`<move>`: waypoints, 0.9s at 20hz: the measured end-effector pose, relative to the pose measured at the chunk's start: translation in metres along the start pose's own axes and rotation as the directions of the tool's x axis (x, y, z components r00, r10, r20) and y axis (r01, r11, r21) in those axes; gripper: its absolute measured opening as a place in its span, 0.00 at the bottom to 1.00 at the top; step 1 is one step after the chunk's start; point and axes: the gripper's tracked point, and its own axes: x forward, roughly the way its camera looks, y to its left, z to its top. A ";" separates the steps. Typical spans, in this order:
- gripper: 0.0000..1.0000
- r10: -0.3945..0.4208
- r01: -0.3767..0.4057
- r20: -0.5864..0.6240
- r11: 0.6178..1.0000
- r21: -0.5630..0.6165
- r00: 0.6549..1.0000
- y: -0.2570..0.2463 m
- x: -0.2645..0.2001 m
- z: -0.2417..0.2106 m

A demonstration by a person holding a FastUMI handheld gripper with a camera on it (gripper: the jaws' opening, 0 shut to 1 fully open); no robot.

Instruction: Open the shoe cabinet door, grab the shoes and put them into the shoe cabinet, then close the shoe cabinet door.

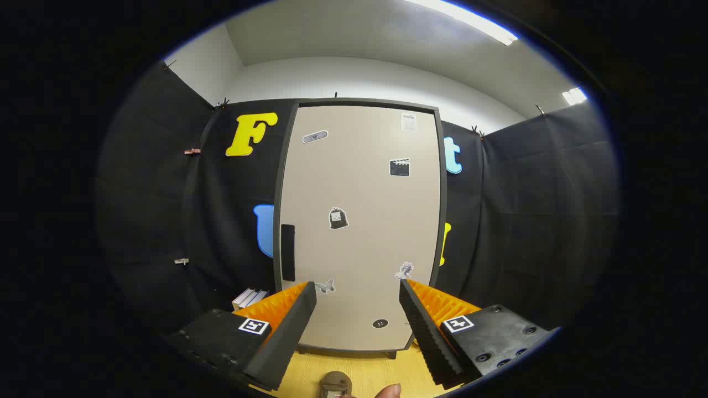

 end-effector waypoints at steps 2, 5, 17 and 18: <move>0.98 0.001 -0.001 0.005 1.000 -0.005 1.000 0.001 -0.002 0.001; 0.97 0.002 -0.002 0.009 1.000 -0.011 1.000 0.002 -0.004 0.002; 0.98 0.007 -0.007 0.010 1.000 -0.010 1.000 0.007 -0.002 0.003; 0.98 0.008 -0.008 0.012 1.000 -0.013 1.000 0.008 -0.002 0.003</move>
